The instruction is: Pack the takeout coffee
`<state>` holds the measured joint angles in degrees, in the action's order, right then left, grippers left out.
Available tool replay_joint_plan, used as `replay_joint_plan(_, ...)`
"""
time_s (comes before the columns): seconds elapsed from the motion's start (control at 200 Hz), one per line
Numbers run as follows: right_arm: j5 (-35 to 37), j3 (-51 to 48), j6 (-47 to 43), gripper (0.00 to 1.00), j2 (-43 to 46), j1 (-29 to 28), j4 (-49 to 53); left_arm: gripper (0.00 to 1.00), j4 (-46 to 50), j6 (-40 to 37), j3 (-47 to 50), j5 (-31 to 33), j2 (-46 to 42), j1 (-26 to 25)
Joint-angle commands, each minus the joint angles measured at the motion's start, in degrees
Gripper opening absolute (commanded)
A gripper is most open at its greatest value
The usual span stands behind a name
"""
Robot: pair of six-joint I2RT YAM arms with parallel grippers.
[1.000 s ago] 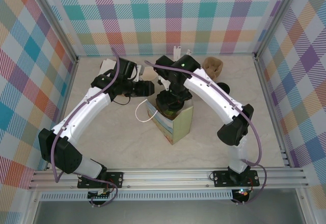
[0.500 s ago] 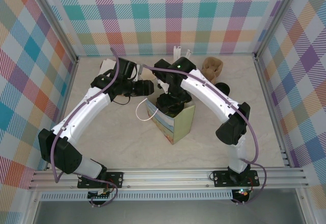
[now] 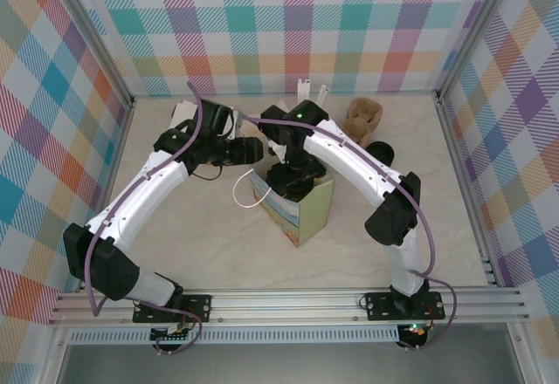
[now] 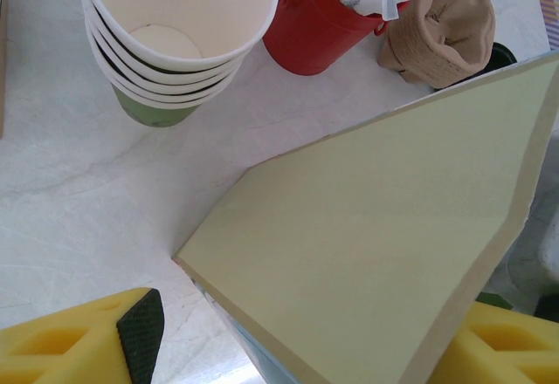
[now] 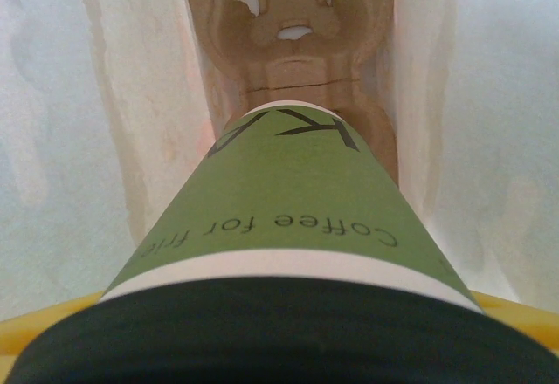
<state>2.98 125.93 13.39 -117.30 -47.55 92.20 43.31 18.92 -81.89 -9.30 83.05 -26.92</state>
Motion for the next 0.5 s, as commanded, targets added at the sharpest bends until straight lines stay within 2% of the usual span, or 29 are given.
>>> replay_joint_plan(0.0, -1.1, -0.7, -1.0, 0.84, -0.6, 0.2, 9.1, 0.71, 0.3, 0.8, 0.8, 1.0, -1.7, -0.3)
replay_joint_plan(0.495, -1.7, -4.9, -1.3, 0.84, 0.0, 1.1, 5.8, 0.71, 0.7, 1.4, 1.0, 2.2, -2.2, -0.2)
